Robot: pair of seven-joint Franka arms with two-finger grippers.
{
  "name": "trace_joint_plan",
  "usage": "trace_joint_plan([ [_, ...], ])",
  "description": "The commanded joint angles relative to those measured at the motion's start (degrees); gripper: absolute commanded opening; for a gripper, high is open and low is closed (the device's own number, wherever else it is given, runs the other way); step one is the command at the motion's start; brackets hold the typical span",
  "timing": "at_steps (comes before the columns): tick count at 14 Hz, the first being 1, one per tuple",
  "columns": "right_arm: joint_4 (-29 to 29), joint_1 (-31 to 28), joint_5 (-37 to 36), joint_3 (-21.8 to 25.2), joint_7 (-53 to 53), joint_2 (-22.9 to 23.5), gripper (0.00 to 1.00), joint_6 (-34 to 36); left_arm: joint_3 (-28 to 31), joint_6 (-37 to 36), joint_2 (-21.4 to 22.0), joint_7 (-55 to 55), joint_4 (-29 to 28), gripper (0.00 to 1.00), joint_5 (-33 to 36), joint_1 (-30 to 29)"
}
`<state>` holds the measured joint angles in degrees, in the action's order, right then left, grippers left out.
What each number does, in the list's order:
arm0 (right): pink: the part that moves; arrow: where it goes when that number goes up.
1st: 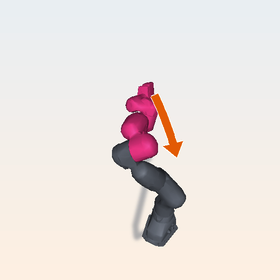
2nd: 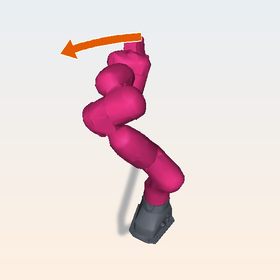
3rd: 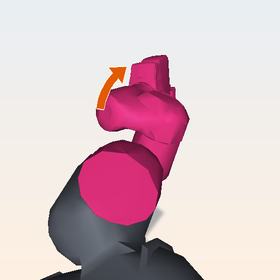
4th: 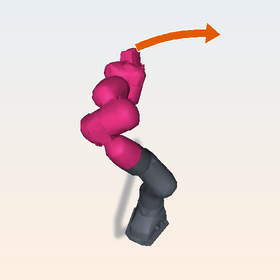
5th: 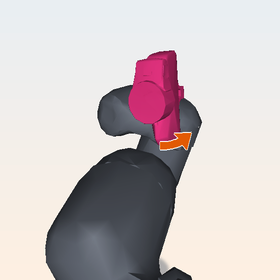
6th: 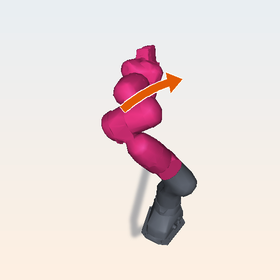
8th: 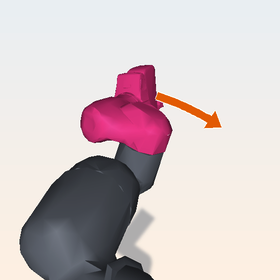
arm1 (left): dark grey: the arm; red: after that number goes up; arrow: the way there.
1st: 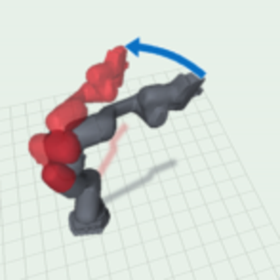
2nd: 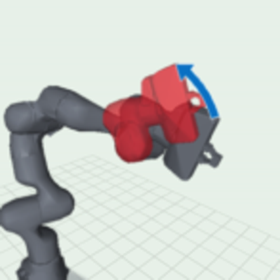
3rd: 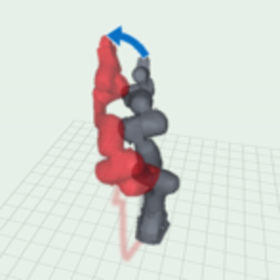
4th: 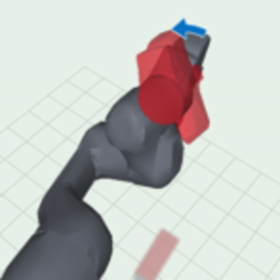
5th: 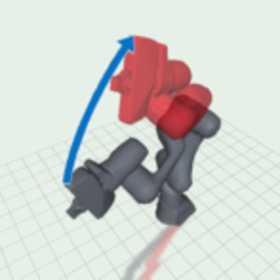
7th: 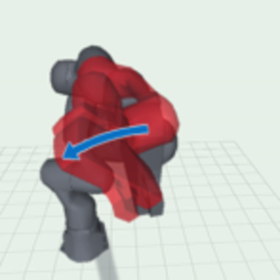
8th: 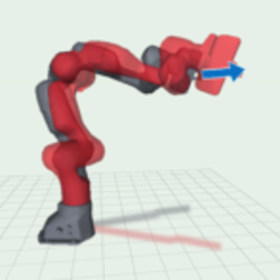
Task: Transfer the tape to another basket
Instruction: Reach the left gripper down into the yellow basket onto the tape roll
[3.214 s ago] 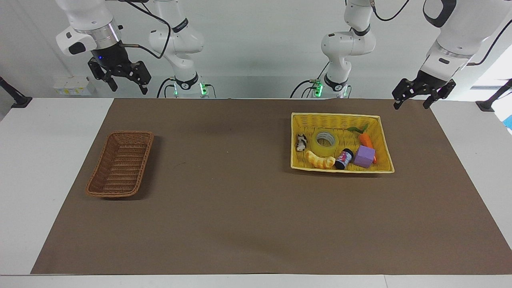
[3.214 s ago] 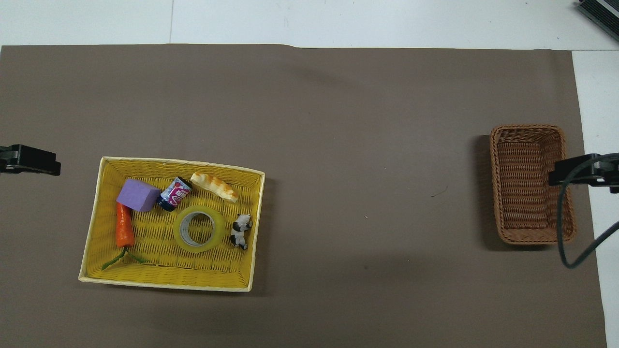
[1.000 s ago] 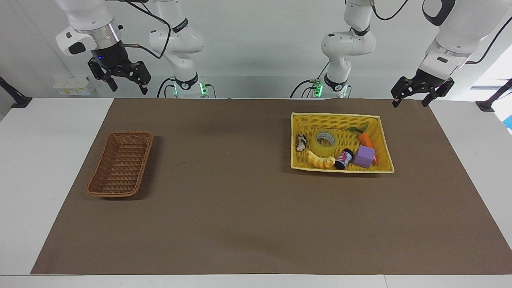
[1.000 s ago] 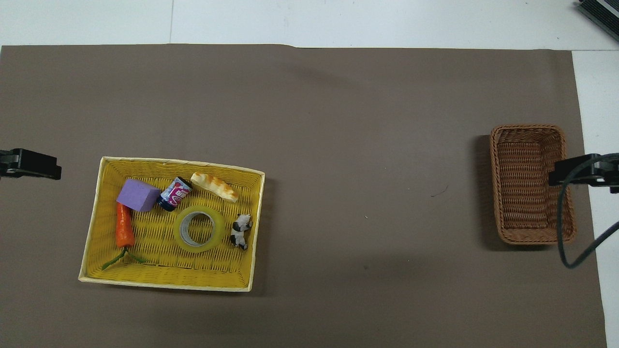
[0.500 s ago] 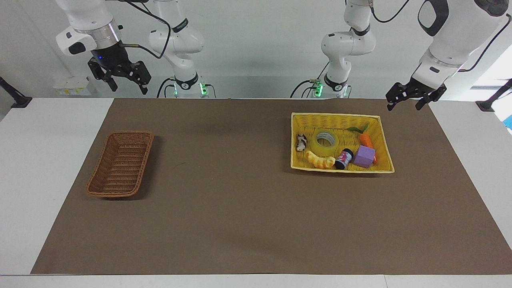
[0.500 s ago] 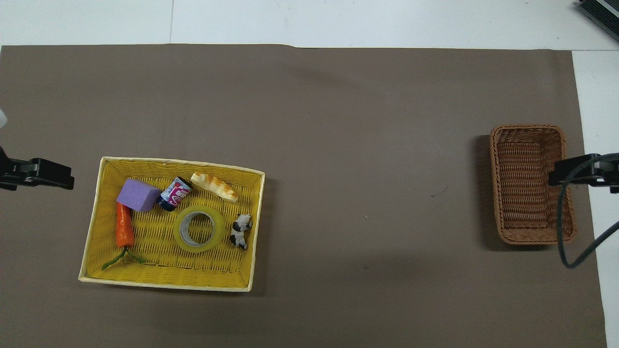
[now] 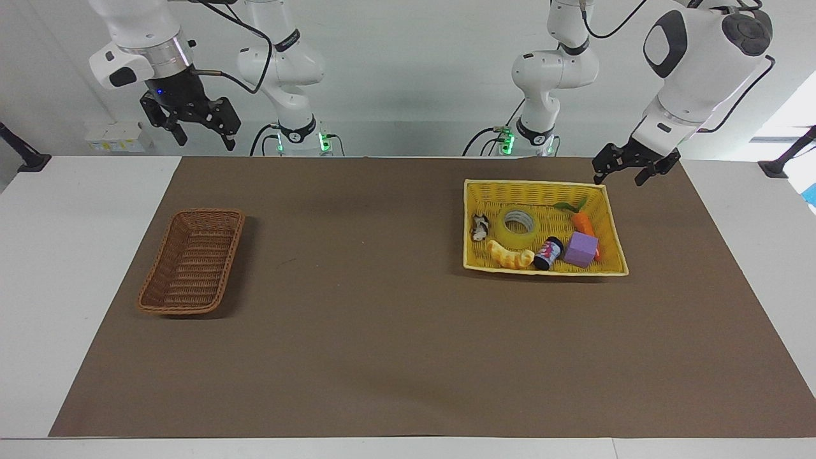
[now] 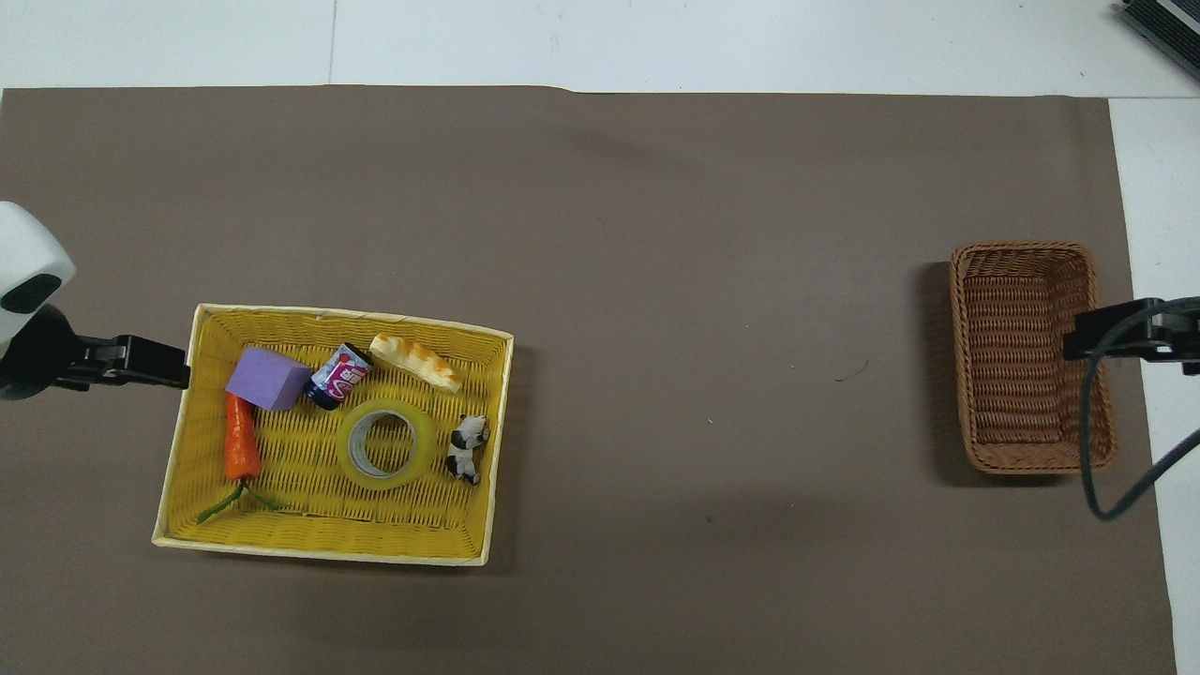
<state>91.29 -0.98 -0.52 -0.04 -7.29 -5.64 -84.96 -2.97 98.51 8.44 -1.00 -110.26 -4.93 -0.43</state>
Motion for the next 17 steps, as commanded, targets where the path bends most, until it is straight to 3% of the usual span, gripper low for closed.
trace_joint_plan([
  [1, 0.38, -0.51, 0.87, -0.05, 1.14, -0.6, 1.0, -0.74, 0.07, 5.36, 2.28, 2.38, -6.79, 1.0, -0.87, 2.35],
  [7, 0.38, -0.51, 0.87, -0.05, 1.14, -0.6, 1.0, -0.74, 0.07, 13.28, 0.53, 11.26, -14.89, 1.0, -0.78, 5.0],
  [10, 0.38, -0.51, 0.87, -0.05, 1.14, -0.6, 1.0, -0.74, 0.07, 18.45, -4.65, 18.55, -18.66, 1.0, -0.78, 9.03],
  [14, 0.38, -0.51, 0.87, -0.05, 1.14, -0.6, 1.0, -0.74, 0.07, 26.01, -5.1, 19.63, -25.78, 1.0, -0.78, 10.8],
  [15, 0.38, -0.51, 0.87, -0.05, 1.14, -0.6, 1.0, -0.74, 0.07, 27.16, -5.19, 19.63, -26.92, 0.93, -0.78, 11.41],
  [17, 0.38, -0.51, 0.87, -0.05, 1.14, -0.6, 1.0, -0.74, -0.02, 29.01, -6.15, 19.8, -27.64, 0.58, -0.78, 12.46],
])
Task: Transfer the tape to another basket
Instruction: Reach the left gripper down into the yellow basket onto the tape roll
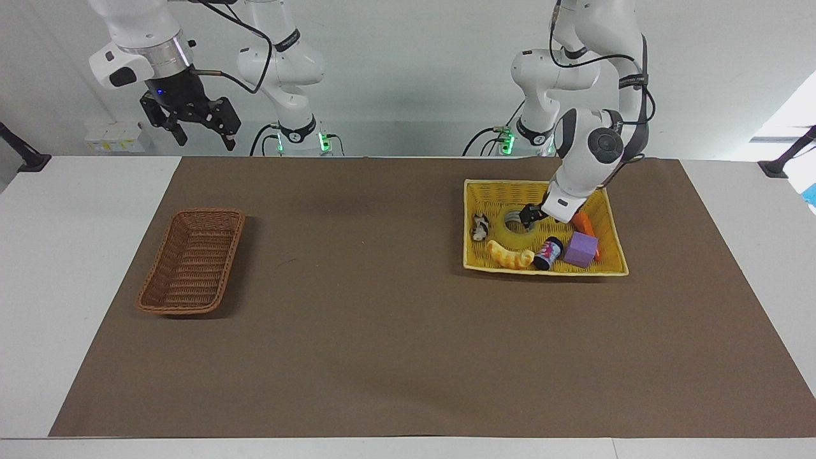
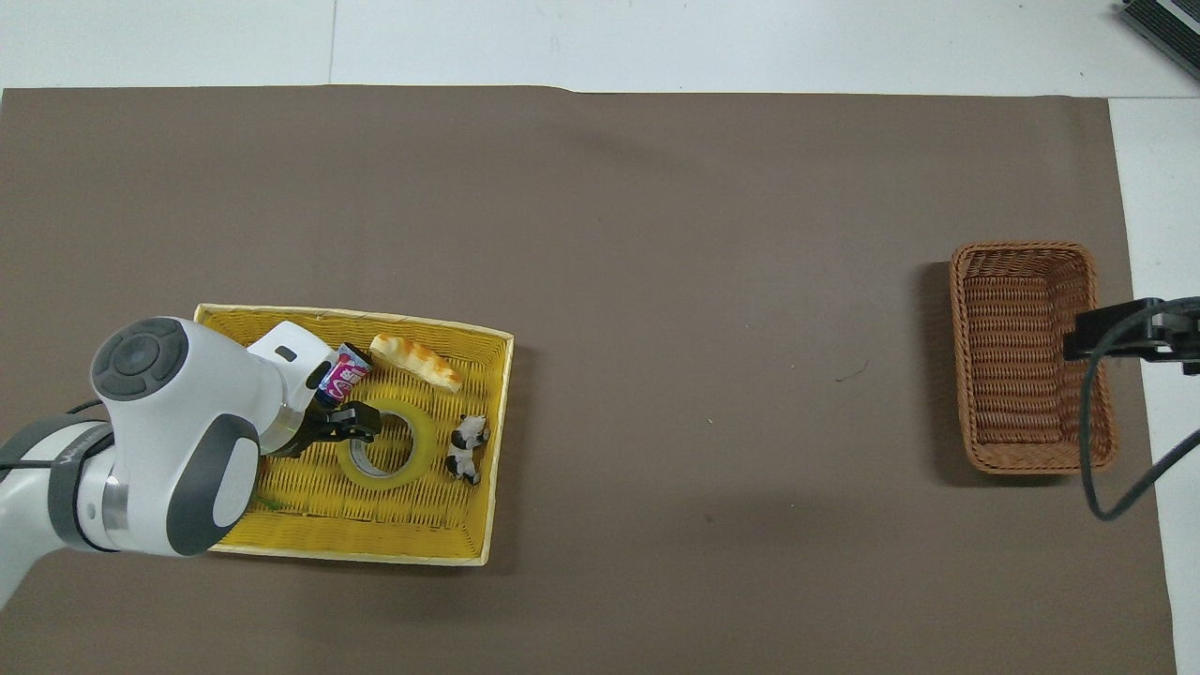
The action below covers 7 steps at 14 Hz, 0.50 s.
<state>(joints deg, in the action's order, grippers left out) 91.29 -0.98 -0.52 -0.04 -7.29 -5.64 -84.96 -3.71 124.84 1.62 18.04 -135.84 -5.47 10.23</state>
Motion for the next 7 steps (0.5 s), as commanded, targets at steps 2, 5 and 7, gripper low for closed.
trace_joint_plan([
  [2, 0.38, -0.51, 0.87, -0.05, 1.14, -0.6, 1.0, -0.74, 0.72, 2.25, 0.75, 0.77, -2.15, 0.2, -0.24, 1.81],
  [5, 0.38, -0.51, 0.87, -0.05, 1.14, -0.6, 1.0, -0.74, 0.81, 1.45, 0.67, 0.85, -1.89, 0.0, -0.24, 1.81],
  [7, 0.38, -0.51, 0.87, -0.05, 1.14, -0.6, 1.0, -0.74, 0.81, -0.55, 0.23, 2.08, -0.32, 0.0, -0.24, 1.81],
])
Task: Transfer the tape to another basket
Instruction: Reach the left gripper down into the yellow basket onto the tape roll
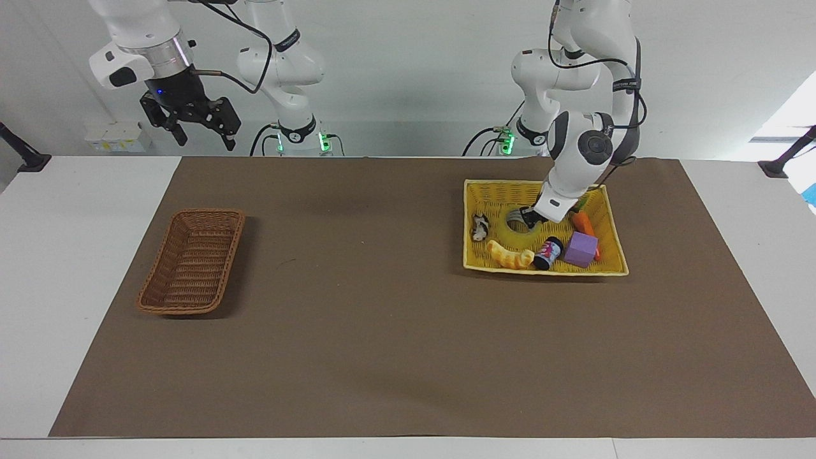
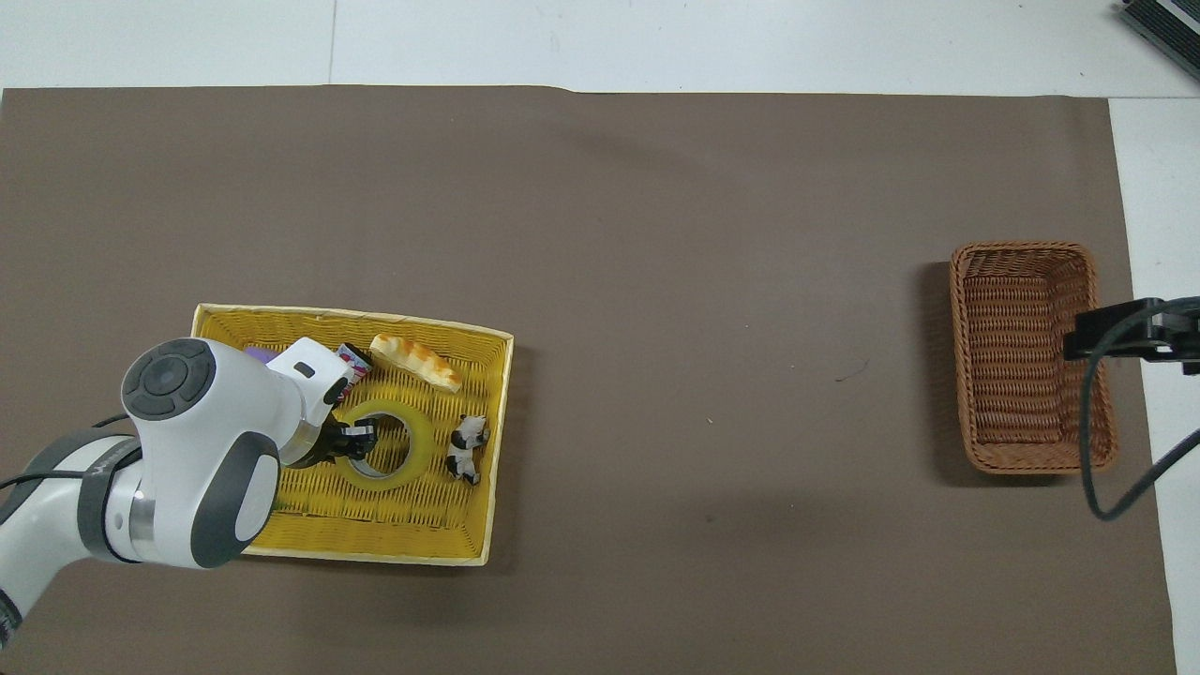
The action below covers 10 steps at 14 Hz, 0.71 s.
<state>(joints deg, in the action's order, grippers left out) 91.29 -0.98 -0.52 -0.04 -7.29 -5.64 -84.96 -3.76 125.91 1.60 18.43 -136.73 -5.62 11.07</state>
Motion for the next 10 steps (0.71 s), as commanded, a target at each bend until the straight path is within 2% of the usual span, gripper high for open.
trace_joint_plan([
  [1, 0.38, -0.51, 0.87, -0.05, 1.14, -0.6, 1.0, -0.74, 0.86, -5.37, -0.46, 1.87, 2.5, 0.0, -0.1, 0.97],
  [2, 0.38, -0.51, 0.87, -0.05, 1.14, -0.6, 1.0, -0.74, 0.86, -8.72, -1.16, 1.87, 4.79, 0.0, -0.1, 0.88],
  [7, 0.38, -0.51, 0.87, -0.05, 1.14, -0.6, 1.0, -0.74, 0.95, -16.12, -0.81, 1.08, 13.49, 0.0, -0.1, 0.09],
  [10, 0.38, -0.51, 0.87, -0.05, 1.14, -0.6, 1.0, -0.74, 1.21, -17.54, -0.11, 0.91, 19.64, 0.0, 0.17, 0.0],
])
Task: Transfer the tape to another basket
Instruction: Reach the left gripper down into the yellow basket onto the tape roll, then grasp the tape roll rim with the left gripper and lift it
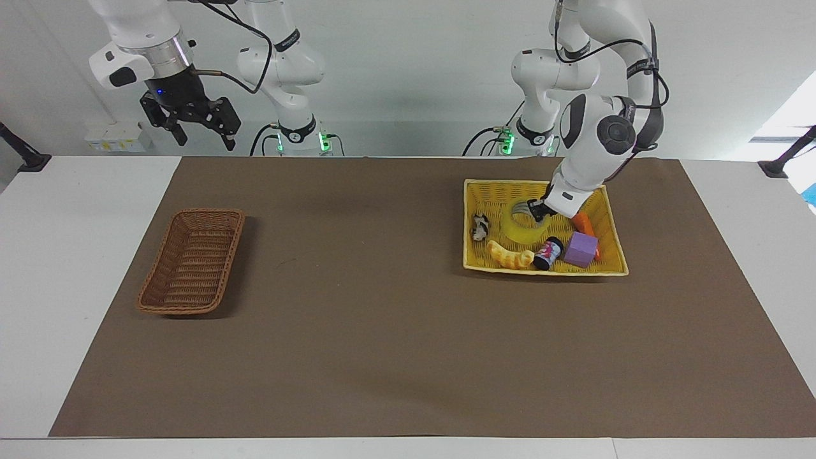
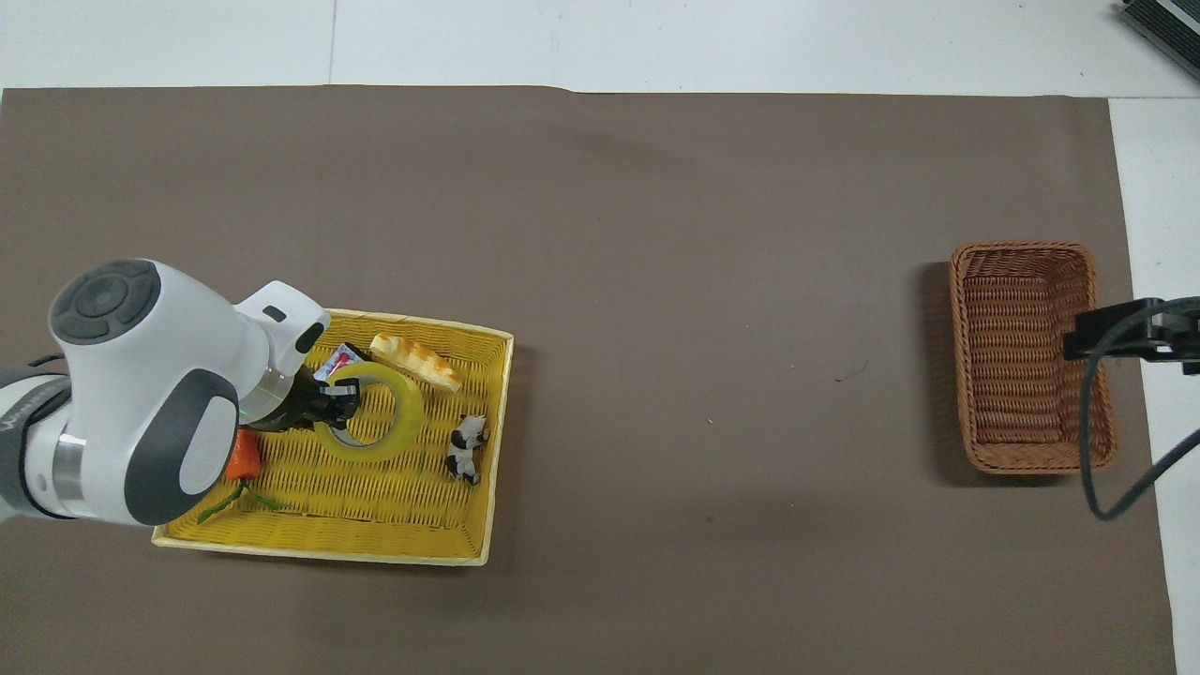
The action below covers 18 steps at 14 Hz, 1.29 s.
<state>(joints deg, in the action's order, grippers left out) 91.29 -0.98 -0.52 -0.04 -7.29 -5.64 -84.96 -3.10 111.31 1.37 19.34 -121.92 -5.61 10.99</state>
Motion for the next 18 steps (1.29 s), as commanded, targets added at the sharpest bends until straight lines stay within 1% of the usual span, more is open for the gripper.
trace_joint_plan([
  [1, 0.38, -0.51, 0.87, -0.05, 1.14, -0.6, 1.0, -0.74, 0.55, -4.25, -0.22, -0.09, 7.37, 0.0, 0.25, -0.35],
  [3, 0.38, -0.51, 0.87, -0.05, 1.14, -0.6, 1.0, -0.74, 0.46, -5.41, -1.27, -1.31, 11.95, 0.0, 0.34, -0.7],
  [5, 0.38, -0.51, 0.87, -0.05, 1.14, -0.6, 1.0, -0.74, 0.38, -5.58, -2.15, -2.72, 14.59, 0.0, 0.25, -0.62],
  [7, 0.38, -0.51, 0.87, -0.05, 1.14, -0.6, 1.0, -0.74, 0.2, -6.28, -2.07, -2.72, 15.48, 0.0, -0.28, -0.35],
  [8, 0.38, -0.51, 0.87, -0.05, 1.14, -0.6, 1.0, -0.74, 0.11, -8.98, -2.24, -2.72, 17.22, 0.0, -0.54, -0.09],
  [10, 0.38, -0.51, 0.87, -0.05, 1.14, -0.6, 1.0, -0.74, -0.06, -16.97, -2.59, -2.73, 24.32, 0.0, -0.28, 0.26],
  [12, 0.38, -0.51, 0.87, -0.05, 1.14, -0.6, 1.0, -0.74, -0.15, -20.25, -3.82, -2.81, 29.26, 0.0, 0.33, 0.88],
  [14, 0.38, -0.51, 0.87, -0.05, 1.14, -0.6, 1.0, -0.74, -0.24, -21.14, -4.09, -4.21, 33.48, 0.0, 2.52, 2.02],
  [16, 0.38, -0.51, 0.87, -0.05, 1.14, -0.6, 1.0, -0.74, -0.24, -23.41, -4.18, -7.8, 34.99, 0.0, 3.59, 1.94],
  [18, 0.38, -0.51, 0.87, -0.05, 1.14, -0.6, 1.0, -0.74, -0.15, -28.84, -4.7, -12.28, 37.01, 0.0, 3.94, 1.93],
])
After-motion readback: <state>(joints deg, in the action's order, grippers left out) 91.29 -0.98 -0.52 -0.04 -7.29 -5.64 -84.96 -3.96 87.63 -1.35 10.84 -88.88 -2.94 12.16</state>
